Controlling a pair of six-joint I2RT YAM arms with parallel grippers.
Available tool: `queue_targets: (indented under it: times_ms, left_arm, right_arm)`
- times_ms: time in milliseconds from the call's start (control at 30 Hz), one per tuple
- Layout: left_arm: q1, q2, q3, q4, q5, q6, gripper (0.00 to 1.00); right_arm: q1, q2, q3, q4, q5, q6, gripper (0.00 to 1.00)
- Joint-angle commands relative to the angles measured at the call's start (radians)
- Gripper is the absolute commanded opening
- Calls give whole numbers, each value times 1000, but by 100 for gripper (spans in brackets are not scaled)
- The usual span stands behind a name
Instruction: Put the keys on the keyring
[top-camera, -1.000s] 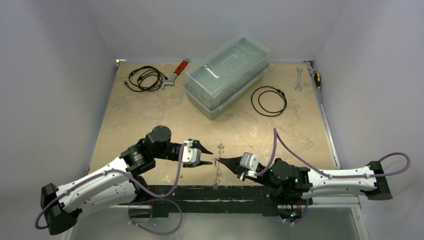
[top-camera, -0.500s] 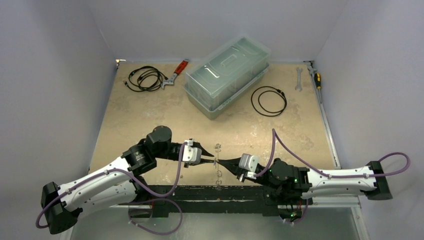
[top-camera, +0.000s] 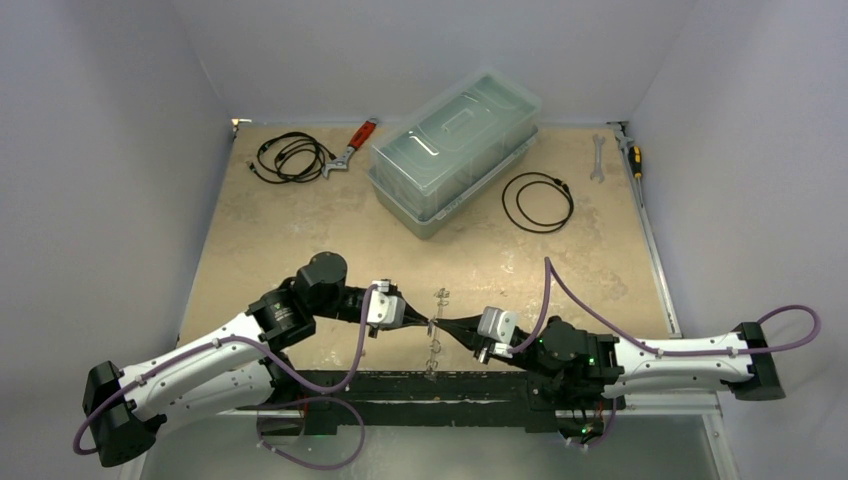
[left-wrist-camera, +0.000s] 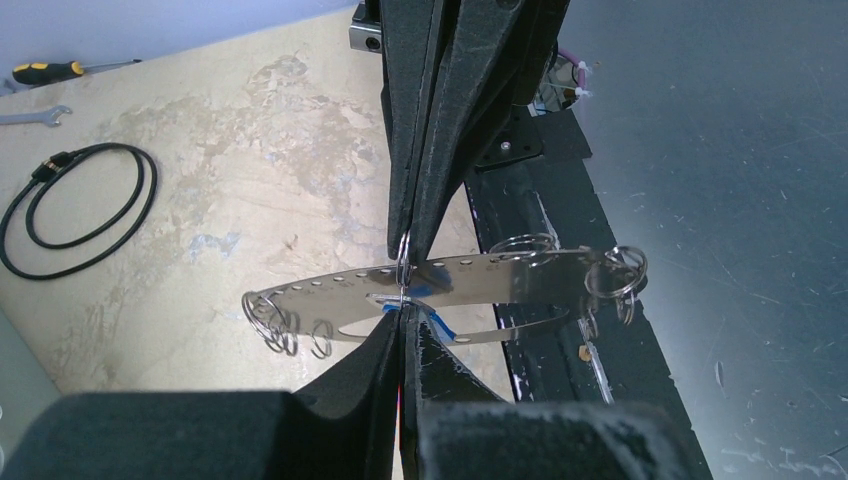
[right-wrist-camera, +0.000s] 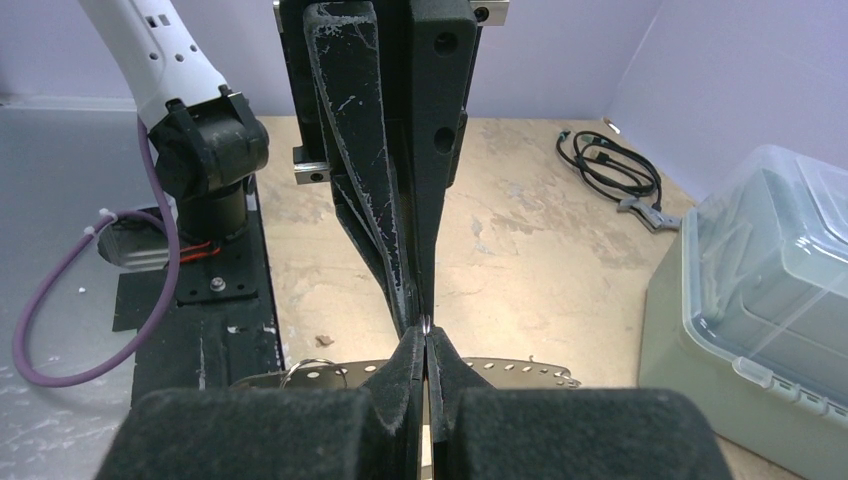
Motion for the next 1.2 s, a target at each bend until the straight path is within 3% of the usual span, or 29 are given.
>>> queue_targets:
  times_ms: [0, 1167]
  left_arm:
    - [1, -2, -1, 45, 38, -17, 0]
    - [1, 9, 5, 47, 55, -4, 0]
  right_arm:
    - [-2, 6, 10, 51, -16, 11, 0]
    - [-3, -61, -4, 49, -16, 14, 0]
